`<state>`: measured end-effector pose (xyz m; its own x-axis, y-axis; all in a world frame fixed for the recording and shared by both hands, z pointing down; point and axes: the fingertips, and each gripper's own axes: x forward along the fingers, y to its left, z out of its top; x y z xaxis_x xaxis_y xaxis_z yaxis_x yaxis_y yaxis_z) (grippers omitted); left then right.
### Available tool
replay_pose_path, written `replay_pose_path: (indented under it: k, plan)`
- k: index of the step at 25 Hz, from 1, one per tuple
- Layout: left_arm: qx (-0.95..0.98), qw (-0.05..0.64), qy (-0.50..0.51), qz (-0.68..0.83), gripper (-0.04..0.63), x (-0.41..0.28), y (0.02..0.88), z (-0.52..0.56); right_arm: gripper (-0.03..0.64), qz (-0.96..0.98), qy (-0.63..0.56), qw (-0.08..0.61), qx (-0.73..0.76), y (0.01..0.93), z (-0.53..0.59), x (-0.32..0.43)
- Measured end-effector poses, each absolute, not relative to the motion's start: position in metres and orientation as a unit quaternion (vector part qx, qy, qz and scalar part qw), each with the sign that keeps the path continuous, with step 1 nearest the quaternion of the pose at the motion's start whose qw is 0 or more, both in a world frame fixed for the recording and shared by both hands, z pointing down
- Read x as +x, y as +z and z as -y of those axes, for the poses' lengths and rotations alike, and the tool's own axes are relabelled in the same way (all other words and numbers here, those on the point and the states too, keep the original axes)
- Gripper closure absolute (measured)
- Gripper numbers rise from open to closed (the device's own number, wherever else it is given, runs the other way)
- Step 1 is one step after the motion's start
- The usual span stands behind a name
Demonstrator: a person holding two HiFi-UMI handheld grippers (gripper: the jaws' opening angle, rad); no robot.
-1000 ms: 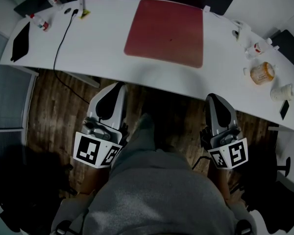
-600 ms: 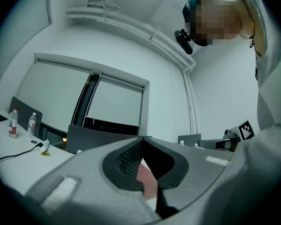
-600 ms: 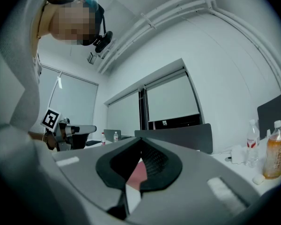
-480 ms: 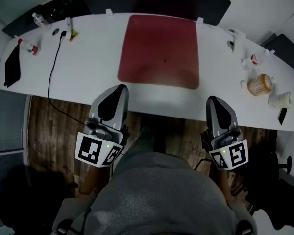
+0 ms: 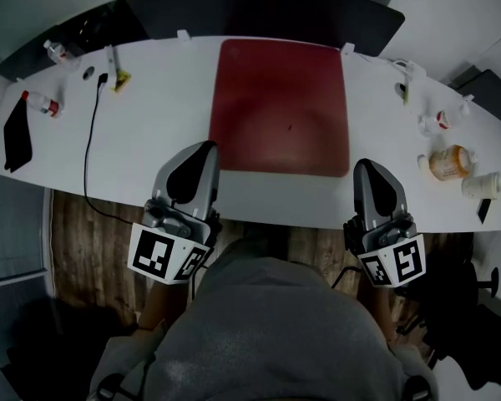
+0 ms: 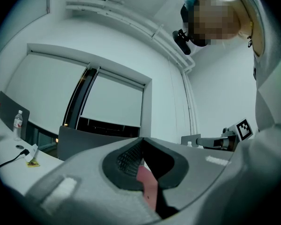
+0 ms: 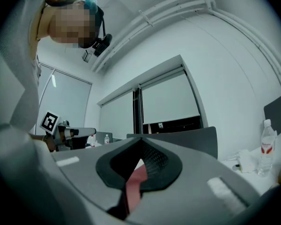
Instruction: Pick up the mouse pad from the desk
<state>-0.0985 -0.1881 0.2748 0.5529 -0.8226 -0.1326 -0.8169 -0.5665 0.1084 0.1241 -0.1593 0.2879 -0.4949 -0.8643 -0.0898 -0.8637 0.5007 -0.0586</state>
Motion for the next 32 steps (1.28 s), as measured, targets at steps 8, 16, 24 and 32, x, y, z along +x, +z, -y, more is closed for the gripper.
replay_pose_path:
  k: [8, 16, 24, 32]
  plan:
    - [0.888, 0.018, -0.081, 0.452, 0.597, -0.108, 0.277, 0.222, 0.617, -0.854, 0.001, 0.053, -0.518, 0.286, 0.191, 0.120]
    - [0.896, 0.021, -0.072, 0.437, 0.597, -0.109, 0.283, 0.246, 0.617, -0.846, 0.002, 0.053, -0.531, 0.287, 0.208, 0.122]
    - [0.894, 0.029, -0.073, 0.440, 0.597, -0.100, 0.283, 0.256, 0.617, -0.854, -0.005, 0.056, -0.518, 0.288, 0.219, 0.131]
    - [0.910, 0.006, -0.051, 0.411, 0.545, -0.092, 0.282, 0.257, 0.529, -0.883, -0.007, 0.027, -0.468, 0.296, 0.231, 0.125]
